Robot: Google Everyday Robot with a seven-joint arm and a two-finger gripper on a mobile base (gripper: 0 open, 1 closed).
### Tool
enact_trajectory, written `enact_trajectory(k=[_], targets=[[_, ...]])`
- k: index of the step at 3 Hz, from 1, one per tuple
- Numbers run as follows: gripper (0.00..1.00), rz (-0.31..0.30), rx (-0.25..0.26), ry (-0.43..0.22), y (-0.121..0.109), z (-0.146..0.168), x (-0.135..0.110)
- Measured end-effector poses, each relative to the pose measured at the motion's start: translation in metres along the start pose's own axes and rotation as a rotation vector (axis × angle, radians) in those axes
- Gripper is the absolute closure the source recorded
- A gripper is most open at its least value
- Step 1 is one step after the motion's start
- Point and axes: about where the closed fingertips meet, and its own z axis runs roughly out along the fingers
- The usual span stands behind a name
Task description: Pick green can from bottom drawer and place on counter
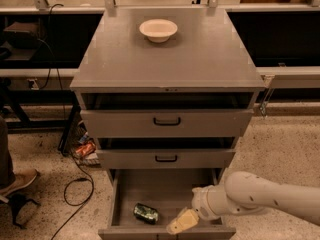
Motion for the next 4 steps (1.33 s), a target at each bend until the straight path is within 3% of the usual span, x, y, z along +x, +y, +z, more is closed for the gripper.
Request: enact_trajectory(k=[1,2,3,4], targets=[[0.0,0.017,-0.012,-0.02,-0.047,0.052,-0.005],[0.0,0.039,-0.014,-0.053,-0.079,0.094,-0.005],[0.0,0.072,-0.011,-0.077,-0.093,0.136,0.009],[0.0,0.072,-0.011,-0.077,-0.093,0.136,0.009]])
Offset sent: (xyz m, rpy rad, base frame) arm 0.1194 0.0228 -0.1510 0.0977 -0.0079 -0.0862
